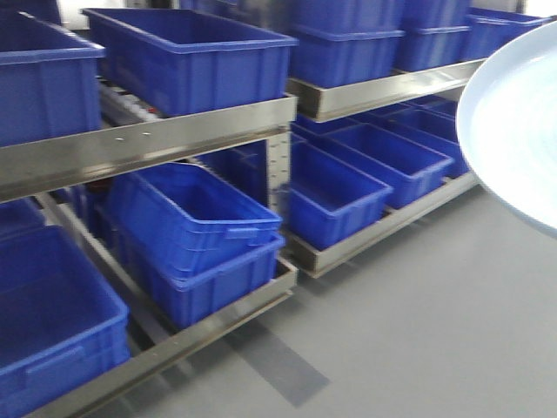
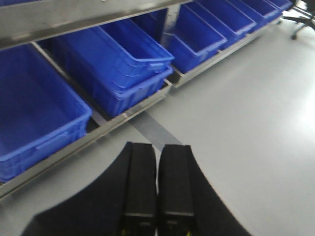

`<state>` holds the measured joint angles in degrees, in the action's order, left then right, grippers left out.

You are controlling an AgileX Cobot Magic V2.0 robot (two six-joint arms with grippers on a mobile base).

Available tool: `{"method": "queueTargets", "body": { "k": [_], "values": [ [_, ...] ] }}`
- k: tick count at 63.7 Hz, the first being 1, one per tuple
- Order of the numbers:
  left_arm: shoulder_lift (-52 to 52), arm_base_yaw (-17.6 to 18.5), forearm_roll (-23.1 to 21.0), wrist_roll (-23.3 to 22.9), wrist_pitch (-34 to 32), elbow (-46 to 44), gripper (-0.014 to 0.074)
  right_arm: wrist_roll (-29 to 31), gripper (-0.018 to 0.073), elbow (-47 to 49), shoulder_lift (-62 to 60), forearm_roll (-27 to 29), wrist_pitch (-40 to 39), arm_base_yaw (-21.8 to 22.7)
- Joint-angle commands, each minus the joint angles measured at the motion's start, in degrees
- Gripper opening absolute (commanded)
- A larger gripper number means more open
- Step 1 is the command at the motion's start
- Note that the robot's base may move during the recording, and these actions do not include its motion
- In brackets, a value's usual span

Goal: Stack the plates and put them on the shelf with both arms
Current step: 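Drive and turn the base toward the blue-bin shelf holding the stack, then drive up to the shelf and bring the stack over a blue bin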

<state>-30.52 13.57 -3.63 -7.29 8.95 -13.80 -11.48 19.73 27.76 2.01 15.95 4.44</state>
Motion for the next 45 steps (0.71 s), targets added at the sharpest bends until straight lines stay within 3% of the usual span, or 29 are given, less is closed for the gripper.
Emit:
{"method": "queueTargets", "body": {
  "k": [1, 45],
  "values": [
    [-0.2, -0.1, -0.5, -0.5, -4.5, -1.7, 0.0097, 0.1, 0.0057, 1.7, 0.3, -0.1, -5.5, 0.3],
    [-0.2, -0.1, -0.5, -0.5, -4.5, -1.7, 0.0097, 0.1, 0.0057, 1.7, 0.3, -0.1, -5.5, 0.3]
  ]
}}
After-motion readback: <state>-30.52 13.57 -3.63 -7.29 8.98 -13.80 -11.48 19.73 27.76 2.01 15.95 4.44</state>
